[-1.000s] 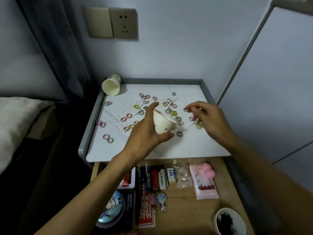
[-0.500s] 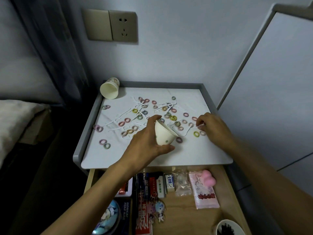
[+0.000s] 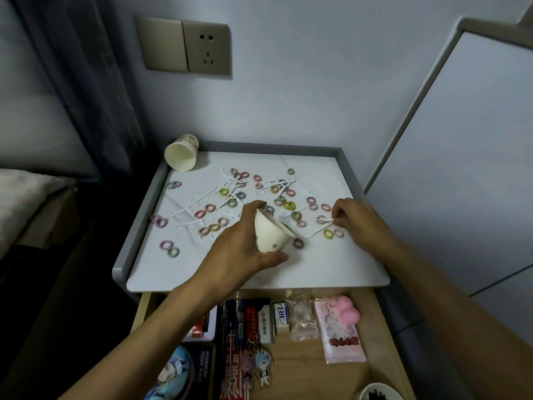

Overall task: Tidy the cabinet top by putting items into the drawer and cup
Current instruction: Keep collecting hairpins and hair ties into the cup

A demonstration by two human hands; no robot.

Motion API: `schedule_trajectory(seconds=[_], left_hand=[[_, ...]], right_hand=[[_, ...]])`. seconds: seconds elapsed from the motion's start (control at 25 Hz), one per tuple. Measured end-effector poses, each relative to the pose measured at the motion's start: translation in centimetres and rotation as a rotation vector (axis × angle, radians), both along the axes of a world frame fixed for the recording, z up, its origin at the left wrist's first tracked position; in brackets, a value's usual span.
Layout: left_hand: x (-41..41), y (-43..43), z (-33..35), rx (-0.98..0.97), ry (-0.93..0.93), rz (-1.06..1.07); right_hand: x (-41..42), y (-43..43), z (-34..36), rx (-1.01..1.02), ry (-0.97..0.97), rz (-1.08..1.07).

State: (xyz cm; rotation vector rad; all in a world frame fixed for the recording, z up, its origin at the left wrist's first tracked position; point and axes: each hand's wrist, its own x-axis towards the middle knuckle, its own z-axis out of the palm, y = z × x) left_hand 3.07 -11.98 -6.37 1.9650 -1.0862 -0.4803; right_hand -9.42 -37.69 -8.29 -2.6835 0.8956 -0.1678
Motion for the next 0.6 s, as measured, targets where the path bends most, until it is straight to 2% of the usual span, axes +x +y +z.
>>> schedule_trajectory(seconds=[0.24,0.6], left_hand=[[0.02,0.02,0.14,-0.006,0.005,-0.003],[0.03,0.04,0.13,-0.009,0.015,-0.007]], right_hand=[[-0.09,0.15,0.47,0.128,-0.165,-0.075],[0.02,0.37,0.29,0.095,-0.333,-0.092]])
